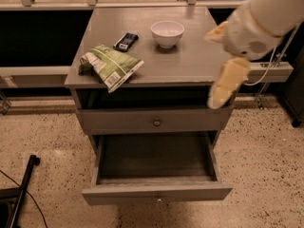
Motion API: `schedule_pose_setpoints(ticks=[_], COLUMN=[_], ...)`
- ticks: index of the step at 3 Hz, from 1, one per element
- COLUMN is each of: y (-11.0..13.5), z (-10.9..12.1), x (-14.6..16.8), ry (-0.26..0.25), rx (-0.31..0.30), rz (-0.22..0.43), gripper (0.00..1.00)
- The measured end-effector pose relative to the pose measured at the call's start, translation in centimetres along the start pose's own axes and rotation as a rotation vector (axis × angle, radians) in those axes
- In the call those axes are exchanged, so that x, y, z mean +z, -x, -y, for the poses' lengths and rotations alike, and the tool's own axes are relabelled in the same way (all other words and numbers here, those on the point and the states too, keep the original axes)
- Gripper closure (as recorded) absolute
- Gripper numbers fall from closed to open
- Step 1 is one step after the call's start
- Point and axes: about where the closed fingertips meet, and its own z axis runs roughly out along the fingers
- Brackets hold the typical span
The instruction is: Place green jalapeno chip bag into middle drawer
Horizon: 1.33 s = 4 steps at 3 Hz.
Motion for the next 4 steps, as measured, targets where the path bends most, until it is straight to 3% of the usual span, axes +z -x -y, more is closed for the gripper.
schedule_pose_setpoints(ticks=[1, 3, 4], y=[5.0, 6.8, 10.9], z=[1.5, 2.1, 5.0], x=[4.1, 5.2, 8.9], ry=[0.019, 0.034, 0.02], rx=[-0.093, -0.138, -0.143], rz=[0.048, 0.085, 0.164], gripper=[0.0, 0.0, 0.0])
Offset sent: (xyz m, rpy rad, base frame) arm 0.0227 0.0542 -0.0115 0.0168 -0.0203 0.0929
